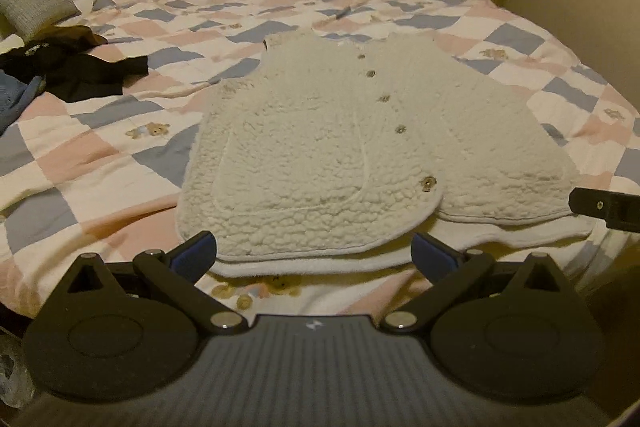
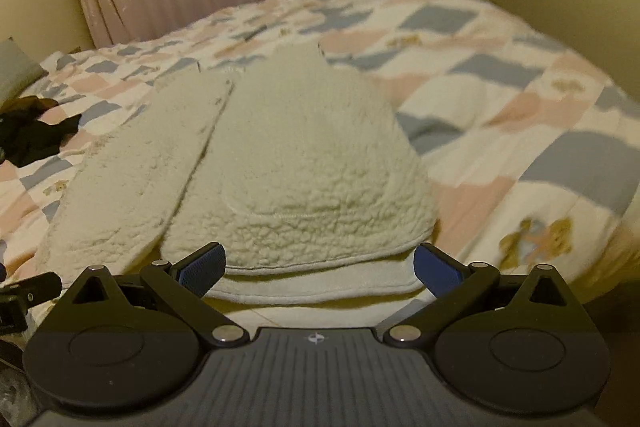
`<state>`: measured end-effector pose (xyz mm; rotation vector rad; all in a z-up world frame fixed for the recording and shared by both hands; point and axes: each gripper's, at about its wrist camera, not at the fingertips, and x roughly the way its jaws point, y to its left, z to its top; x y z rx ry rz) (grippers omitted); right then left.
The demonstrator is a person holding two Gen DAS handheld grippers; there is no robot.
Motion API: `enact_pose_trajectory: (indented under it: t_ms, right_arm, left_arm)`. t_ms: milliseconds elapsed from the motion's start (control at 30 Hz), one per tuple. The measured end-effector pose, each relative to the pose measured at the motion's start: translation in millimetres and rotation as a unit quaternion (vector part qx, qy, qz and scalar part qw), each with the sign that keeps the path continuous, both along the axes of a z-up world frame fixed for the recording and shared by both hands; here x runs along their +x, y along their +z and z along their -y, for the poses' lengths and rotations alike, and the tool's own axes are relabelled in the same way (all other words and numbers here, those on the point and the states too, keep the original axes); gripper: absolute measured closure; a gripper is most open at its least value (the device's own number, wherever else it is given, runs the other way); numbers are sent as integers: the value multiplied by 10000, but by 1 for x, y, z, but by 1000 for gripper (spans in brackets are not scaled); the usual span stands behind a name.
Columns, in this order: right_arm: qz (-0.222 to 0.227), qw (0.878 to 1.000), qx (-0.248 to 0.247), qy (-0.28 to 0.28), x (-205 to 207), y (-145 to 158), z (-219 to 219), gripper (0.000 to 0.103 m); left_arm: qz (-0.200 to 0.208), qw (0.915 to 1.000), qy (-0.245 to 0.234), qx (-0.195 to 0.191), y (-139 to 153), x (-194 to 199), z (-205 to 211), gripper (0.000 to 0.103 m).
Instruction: Fold clothes
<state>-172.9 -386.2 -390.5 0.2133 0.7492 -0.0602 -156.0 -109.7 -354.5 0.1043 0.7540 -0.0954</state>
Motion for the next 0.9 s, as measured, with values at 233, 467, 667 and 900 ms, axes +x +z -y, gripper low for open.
enact_pose_trajectory:
  t_ms: [233, 467, 667, 900]
  right_arm:
    - [94, 9998, 161, -39, -22, 11, 3, 0]
    - [179, 9994, 285, -103, -38, 17, 7, 0]
    - [195, 9991, 361, -145, -42, 18, 9, 0]
    - [92, 9993, 328, -178, -36, 16, 9, 0]
  left_arm:
    - [55, 9999, -56, 79, 7, -25, 3, 0]
    - [112, 9997, -116, 200, 11, -36, 7, 0]
    - [114, 9995, -118, 255, 13, -37, 6, 0]
    - [8, 9996, -63, 272, 10, -28, 4, 0]
